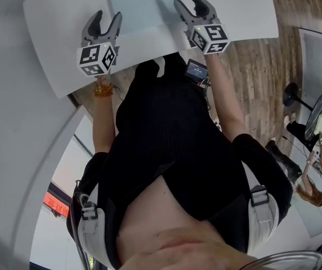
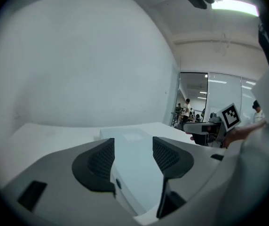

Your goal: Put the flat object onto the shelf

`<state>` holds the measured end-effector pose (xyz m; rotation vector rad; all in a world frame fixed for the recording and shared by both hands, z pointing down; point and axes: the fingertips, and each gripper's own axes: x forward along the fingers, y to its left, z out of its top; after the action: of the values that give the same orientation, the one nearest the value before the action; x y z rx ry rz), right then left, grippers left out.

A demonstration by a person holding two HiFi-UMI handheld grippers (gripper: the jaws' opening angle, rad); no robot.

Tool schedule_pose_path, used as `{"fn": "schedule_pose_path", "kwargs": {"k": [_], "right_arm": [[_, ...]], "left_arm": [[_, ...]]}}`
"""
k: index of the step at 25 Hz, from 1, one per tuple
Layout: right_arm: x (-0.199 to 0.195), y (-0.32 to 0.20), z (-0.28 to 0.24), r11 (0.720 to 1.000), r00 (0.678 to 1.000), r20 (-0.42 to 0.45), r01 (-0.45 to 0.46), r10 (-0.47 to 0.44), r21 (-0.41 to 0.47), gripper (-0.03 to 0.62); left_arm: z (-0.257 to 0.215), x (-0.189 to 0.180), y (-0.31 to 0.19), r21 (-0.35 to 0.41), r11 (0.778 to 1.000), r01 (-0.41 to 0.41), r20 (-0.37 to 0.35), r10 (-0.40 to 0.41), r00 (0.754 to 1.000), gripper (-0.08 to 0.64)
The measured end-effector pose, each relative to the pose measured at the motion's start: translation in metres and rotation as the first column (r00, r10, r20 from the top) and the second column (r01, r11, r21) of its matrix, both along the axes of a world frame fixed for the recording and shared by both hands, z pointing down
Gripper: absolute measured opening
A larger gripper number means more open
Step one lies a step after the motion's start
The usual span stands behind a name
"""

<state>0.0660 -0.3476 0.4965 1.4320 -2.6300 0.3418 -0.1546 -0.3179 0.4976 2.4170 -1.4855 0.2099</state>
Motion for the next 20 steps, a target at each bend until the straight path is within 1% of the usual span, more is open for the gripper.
{"fn": "schedule_pose_path", "kwargs": {"k": [2,5,9,13,18,20], "right_arm": [[-0.005,0.013,-0.014,0.999,1.0,0.004,0.007,-0.007,0.032,0.227],[-0.008,0.033,-0.036,0.996,1.0,0.0,0.017,-0.017,0.087,0.227],[-0.007,0.058,-0.063,0.985,0.999,-0.017,0.041,-0.039,0.169,0.224],[0.001,0.092,-0.091,0.967,0.999,0.003,0.049,-0.052,0.252,0.218],[0.014,0.148,-0.113,0.943,0.998,0.031,0.045,-0.058,0.33,0.193],[0.017,0.173,-0.12,0.933,0.996,0.055,0.04,-0.063,0.357,0.176]], "left_arm": [[-0.025,0.011,0.007,0.075,0.997,-0.014,0.019,0.013,1.0,0.256],[-0.053,0.028,0.02,0.162,0.986,-0.028,0.029,0.024,0.999,0.255],[-0.082,0.043,0.039,0.26,0.965,0.004,0.032,-0.012,0.999,0.228],[-0.106,0.059,0.073,0.333,0.942,0.04,0.042,-0.058,0.997,0.185],[-0.126,0.078,0.136,0.401,0.913,0.076,0.075,-0.115,0.991,0.123],[-0.132,0.084,0.163,0.425,0.9,0.094,0.086,-0.143,0.986,0.101]]}}
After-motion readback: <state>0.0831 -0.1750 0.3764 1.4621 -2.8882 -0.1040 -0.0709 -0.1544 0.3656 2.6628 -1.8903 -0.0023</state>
